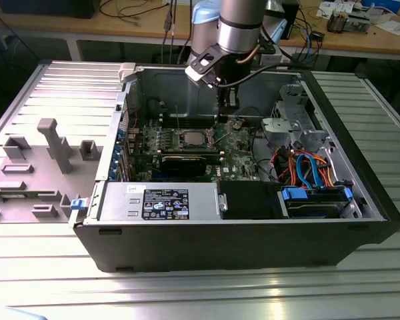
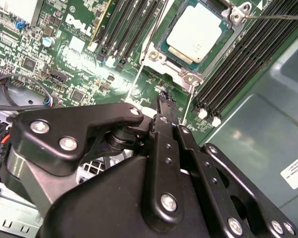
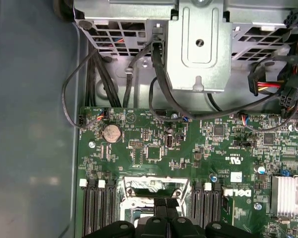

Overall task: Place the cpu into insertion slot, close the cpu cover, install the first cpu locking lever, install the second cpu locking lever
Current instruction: 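Close the cpu cover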

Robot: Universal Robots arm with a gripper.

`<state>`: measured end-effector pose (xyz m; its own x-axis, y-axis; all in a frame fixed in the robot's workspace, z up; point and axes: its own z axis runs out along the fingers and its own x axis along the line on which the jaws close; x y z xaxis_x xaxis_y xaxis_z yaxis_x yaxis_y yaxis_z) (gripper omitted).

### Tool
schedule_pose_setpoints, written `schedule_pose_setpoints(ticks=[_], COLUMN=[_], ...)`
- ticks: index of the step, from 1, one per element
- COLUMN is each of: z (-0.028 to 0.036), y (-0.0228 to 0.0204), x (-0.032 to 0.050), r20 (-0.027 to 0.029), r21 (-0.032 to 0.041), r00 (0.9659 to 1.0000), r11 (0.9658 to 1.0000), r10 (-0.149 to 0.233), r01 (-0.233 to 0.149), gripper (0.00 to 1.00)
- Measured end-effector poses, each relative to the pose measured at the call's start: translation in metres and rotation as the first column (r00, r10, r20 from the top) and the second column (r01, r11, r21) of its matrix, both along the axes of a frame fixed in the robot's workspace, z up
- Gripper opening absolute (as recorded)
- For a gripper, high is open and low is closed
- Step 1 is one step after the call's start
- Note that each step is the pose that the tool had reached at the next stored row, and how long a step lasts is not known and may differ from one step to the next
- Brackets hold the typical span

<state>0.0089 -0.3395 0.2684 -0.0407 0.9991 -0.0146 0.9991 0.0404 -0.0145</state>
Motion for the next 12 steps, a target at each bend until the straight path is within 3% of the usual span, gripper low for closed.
schedule_pose_setpoints(ticks=[8, 12], z=[-0.0023, -0.0032], y=[0.0000, 0.0000], x=[0.0236, 0.0284], r20=[-0.0003, -0.0005], r21=[-0.0002, -0.0002], r00=[1.0000, 1.0000], r11=[1.0000, 1.0000], r10=[0.000, 0.006], r01=[0.000, -0.006], gripper=[0.11, 0.11])
